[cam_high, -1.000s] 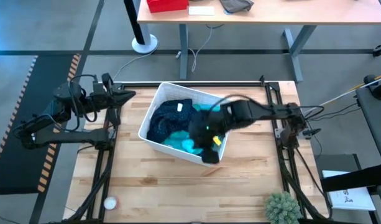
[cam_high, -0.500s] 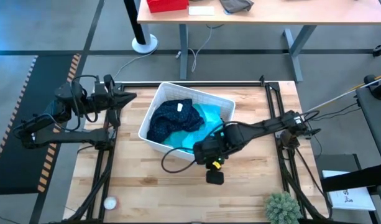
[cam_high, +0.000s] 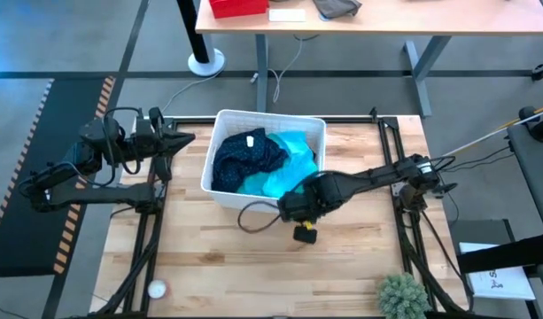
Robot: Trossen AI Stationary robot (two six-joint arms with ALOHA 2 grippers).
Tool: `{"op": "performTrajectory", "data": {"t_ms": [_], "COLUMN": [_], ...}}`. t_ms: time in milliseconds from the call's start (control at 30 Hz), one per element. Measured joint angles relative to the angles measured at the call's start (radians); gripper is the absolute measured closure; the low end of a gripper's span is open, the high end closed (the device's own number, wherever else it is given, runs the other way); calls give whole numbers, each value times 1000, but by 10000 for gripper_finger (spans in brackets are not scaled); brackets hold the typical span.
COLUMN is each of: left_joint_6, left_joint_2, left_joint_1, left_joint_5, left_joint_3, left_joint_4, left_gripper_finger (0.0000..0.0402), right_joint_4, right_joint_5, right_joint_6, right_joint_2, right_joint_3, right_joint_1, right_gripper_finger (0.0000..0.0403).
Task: Sort clothes
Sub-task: Move the white bin to the top center of the table
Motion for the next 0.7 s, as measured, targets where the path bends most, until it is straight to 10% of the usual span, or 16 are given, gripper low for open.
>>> {"op": "performTrajectory", "data": {"t_ms": [433,700], "left_joint_6": [-34,-155], "left_joint_2": [31,74], "left_joint_1": [0,1], "left_joint_5": [-10,-190], "left_joint_3": [-7,-146], "left_joint_4": [-160,-185], "left_gripper_finger": [402,402], "right_joint_4": [107,209], "right_joint_5": [149,160], "right_joint_6": [-146,-103], "right_joint_2": [-189,-453], "right_joint_3": [-235,-393], "right_joint_1": [-206,-235], "right_gripper_finger": [403,403]}}
